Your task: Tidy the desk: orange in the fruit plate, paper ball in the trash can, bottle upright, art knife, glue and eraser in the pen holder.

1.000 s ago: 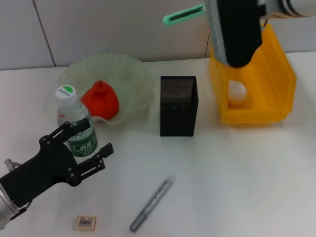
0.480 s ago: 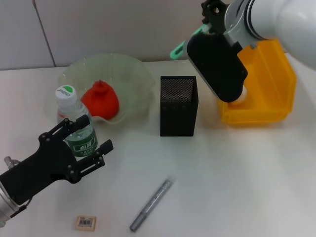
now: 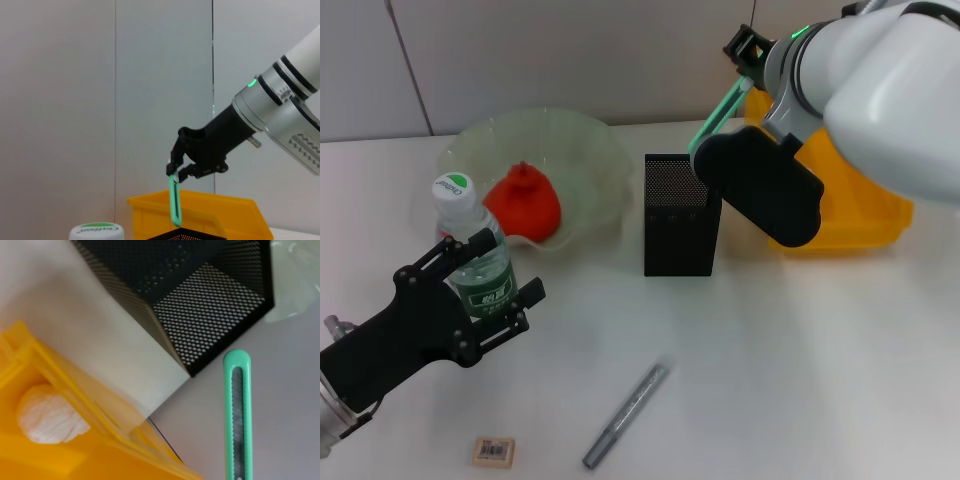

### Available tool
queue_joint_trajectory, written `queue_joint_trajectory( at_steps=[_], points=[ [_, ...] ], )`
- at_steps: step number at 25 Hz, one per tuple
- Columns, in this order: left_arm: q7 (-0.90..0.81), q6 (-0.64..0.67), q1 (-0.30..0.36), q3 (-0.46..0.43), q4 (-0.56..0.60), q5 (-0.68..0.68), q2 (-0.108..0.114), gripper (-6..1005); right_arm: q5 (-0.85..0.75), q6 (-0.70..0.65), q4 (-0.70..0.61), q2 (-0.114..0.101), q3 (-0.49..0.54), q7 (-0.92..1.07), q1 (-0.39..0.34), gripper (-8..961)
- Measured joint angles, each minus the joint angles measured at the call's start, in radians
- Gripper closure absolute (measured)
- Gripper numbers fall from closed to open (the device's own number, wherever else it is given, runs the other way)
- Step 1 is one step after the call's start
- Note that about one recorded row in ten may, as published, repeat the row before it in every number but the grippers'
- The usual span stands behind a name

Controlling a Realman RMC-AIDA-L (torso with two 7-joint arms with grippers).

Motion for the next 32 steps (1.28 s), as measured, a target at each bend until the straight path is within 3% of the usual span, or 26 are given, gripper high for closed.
queue_joint_trajectory(
  at_steps=[32],
  points=[
    [0.016, 0.003, 0.01, 0.0, -0.023, -0.014, 0.0, 190, 0.004, -0.01, 0.009, 0.006, -0.12, 0.103, 0.008, 716]
  ],
)
